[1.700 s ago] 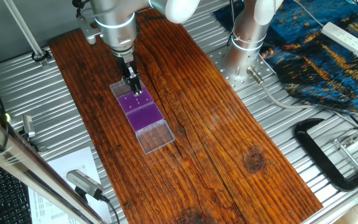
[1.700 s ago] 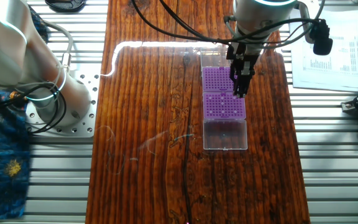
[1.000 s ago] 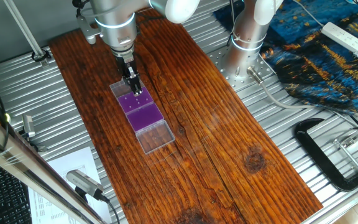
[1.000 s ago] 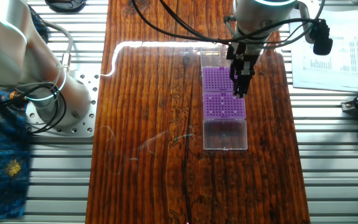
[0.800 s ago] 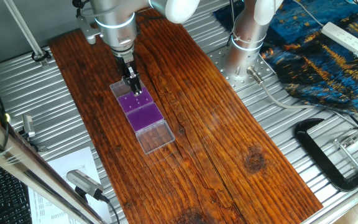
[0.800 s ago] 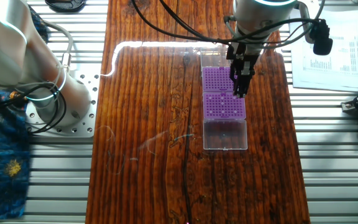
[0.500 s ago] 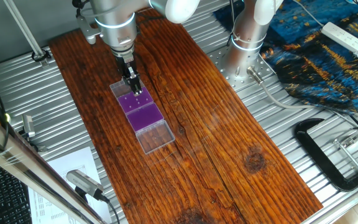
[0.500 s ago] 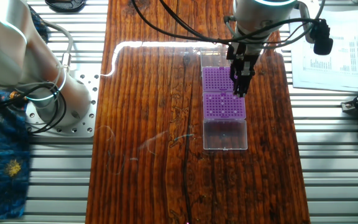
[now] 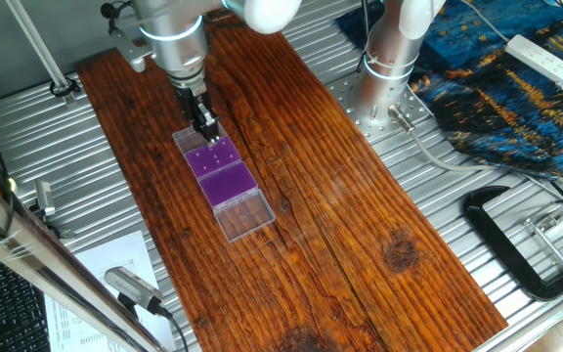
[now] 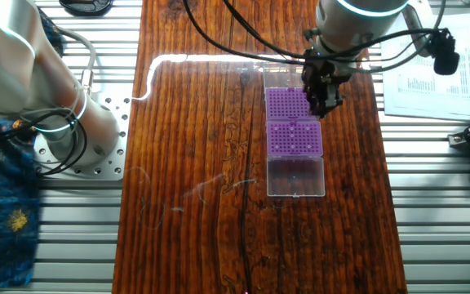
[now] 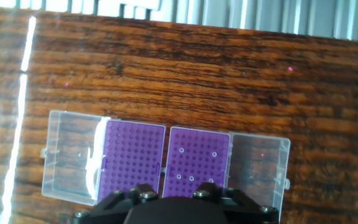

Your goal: Transfer all small pipette tips from one holder to another

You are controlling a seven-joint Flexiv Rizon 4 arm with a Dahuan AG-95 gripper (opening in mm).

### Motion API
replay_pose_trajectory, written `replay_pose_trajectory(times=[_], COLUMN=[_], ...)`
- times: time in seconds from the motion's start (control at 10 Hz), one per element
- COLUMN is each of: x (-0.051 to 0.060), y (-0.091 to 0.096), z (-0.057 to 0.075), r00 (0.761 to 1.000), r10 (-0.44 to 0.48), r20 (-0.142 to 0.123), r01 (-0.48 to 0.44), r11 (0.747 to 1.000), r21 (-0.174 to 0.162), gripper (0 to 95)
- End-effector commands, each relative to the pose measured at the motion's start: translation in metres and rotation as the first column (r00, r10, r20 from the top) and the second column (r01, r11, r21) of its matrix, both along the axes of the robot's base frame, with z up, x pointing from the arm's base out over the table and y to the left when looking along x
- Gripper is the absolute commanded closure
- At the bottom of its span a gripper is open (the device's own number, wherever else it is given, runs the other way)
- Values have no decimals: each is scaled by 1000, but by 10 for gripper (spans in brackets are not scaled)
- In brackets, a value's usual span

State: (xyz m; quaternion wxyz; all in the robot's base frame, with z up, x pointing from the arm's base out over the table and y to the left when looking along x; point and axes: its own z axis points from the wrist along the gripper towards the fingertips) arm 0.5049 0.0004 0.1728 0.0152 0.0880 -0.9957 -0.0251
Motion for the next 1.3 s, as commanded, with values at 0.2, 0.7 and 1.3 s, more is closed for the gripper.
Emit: replay_pose_trajectory(times=[0.2, 0.7, 1.3], x=[-1, -1, 4], y=[-1, -1, 9], z=[1, 1, -18], r00=[1000, 998, 966], r10=[3, 57, 246], r20=[-12, -36, -83], r01=[-3, -56, -244], r11=[1000, 998, 969], r21=[1, 8, 34], gripper=[950, 950, 950])
